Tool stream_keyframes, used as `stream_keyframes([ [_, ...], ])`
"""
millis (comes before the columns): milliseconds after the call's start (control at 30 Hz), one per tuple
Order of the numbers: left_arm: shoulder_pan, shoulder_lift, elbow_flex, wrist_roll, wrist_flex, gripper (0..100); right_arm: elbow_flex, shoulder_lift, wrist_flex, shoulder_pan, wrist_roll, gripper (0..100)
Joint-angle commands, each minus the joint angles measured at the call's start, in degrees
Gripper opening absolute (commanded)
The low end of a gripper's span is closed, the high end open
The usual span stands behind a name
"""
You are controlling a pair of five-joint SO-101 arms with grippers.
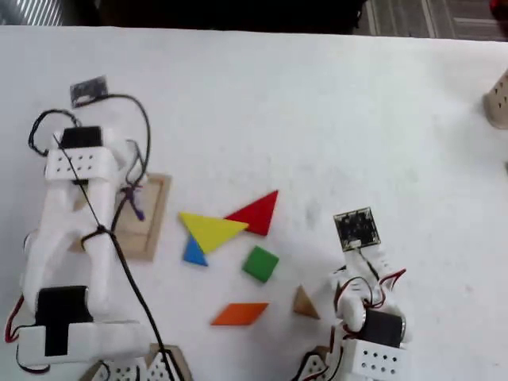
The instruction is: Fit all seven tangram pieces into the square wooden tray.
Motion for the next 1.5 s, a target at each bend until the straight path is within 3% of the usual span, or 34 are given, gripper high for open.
stream_keyframes([
  [0, -3.0, -2.9, 3.1, -3.7, -5.4, 2, -1.0, -0.7, 0.3, 0.3, 0.7, 1.8],
  [200, -5.6, -2.9, 9.9, -6.9, -13.5, 2, -1.0, -0.7, 0.3, 0.3, 0.7, 1.8],
  [467, -7.7, -2.9, 10.8, -12.1, -13.7, 6, -1.0, -0.7, 0.3, 0.3, 0.7, 1.8],
  [667, -9.8, -2.9, 10.3, -12.2, -10.6, 24, -1.0, -0.7, 0.3, 0.3, 0.7, 1.8],
  [800, -13.4, -2.9, 7.5, -12.5, -9.0, 23, -1.0, -0.7, 0.3, 0.3, 0.7, 1.8],
  [1200, -22.3, -2.9, -15.8, -12.7, 8.6, 21, -1.0, -0.7, 0.3, 0.2, 0.7, 1.8],
  [1467, -21.3, -3.9, -17.3, -14.8, 11.1, 21, -1.0, -0.7, 0.3, 0.1, 0.7, 1.8],
])
